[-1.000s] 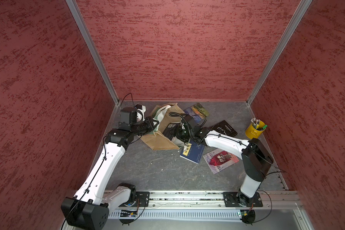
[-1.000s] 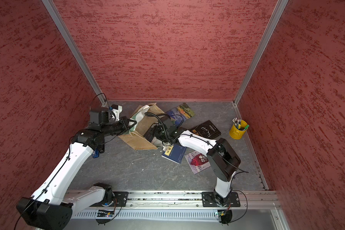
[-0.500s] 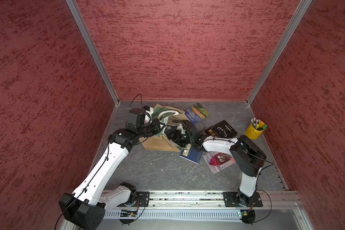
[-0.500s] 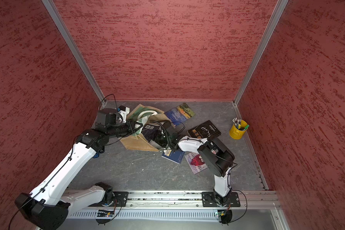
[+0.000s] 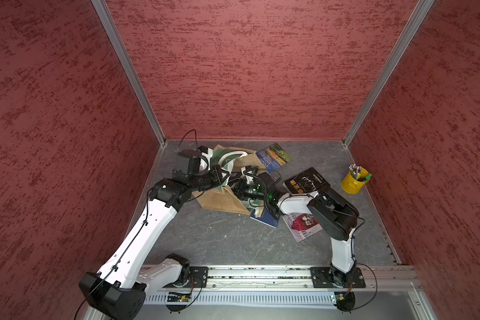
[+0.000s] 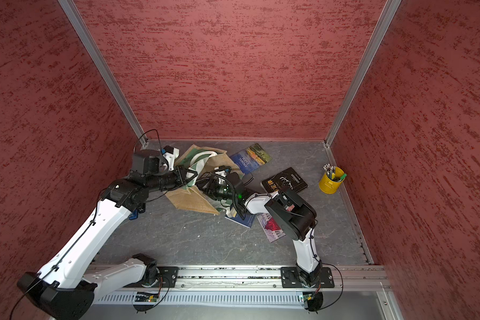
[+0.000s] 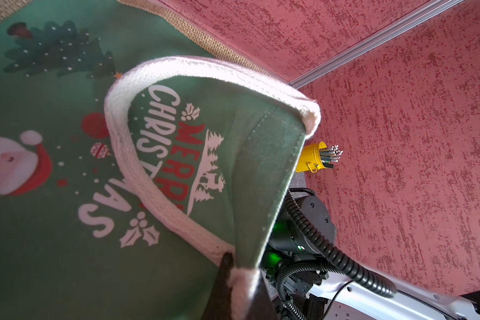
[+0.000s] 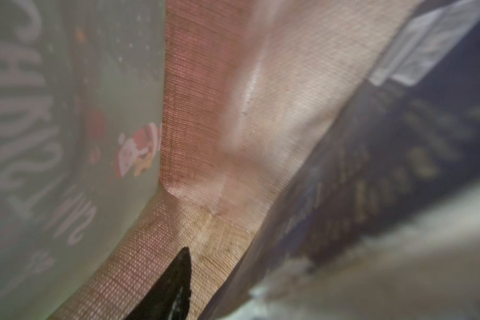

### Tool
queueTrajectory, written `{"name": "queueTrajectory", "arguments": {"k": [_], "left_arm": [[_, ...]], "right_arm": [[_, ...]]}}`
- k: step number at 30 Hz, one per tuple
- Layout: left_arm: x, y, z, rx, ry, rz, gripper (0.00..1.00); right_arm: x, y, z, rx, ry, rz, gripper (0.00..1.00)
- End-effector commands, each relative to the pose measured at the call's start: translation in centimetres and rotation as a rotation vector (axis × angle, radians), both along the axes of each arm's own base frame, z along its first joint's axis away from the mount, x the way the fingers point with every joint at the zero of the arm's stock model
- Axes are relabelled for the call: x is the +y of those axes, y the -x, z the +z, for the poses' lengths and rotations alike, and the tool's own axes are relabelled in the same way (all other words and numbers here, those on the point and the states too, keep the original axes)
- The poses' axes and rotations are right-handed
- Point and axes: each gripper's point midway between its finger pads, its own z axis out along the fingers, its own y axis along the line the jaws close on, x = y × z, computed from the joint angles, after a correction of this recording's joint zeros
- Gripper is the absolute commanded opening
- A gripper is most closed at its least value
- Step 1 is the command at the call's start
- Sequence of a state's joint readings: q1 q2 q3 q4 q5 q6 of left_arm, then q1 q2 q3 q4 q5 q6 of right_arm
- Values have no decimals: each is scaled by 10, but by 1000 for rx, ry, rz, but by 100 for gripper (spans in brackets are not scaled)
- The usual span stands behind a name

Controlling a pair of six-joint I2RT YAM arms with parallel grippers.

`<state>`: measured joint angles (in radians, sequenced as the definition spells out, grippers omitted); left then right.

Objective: Take out the books from the canvas bag
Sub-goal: Pick up the book from the canvas bag.

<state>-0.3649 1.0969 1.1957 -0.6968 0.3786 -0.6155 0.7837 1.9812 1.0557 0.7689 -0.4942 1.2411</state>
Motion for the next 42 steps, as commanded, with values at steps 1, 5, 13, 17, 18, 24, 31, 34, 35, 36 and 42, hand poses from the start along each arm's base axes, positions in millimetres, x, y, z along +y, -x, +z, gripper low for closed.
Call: {"name": "queueTrajectory", "arguments": {"k": [1, 5, 13, 17, 18, 24, 31, 34, 35, 36, 42], "left_arm": [[-11, 10, 35, -102, 61, -71, 0], [-9, 11, 34, -101, 55, -62, 0], [10, 14, 16, -77, -32, 1, 0], [28, 15, -5, -38, -101, 67, 0], [32, 15, -10, -27, -118, 81, 0], [42, 15, -32, 20, -174, 118, 0], [39, 13, -46, 51, -207, 97, 0], [38, 13, -51, 65, -244, 82, 0], [39, 12, -53, 69, -259, 79, 0], [39, 12, -54, 72, -274, 76, 0], [41, 12, -56, 74, -331, 73, 0]], "right_arm": [[3, -1, -2, -3, 36, -2, 60], [2, -5, -5, -10, 84, -14, 37], [-20, -3, 3, -67, 232, -64, 4], [-37, 2, 6, -99, 337, -76, 1], [-42, 4, 8, -109, 360, -80, 1], [-69, 15, 18, -151, 452, -109, 0], [-72, 33, 50, -215, 435, -84, 0], [-73, 36, 65, -259, 458, -81, 0], [-75, 37, 71, -272, 472, -84, 0], [-78, 36, 77, -287, 484, -91, 0], [-98, 37, 118, -371, 537, -139, 0]]}}
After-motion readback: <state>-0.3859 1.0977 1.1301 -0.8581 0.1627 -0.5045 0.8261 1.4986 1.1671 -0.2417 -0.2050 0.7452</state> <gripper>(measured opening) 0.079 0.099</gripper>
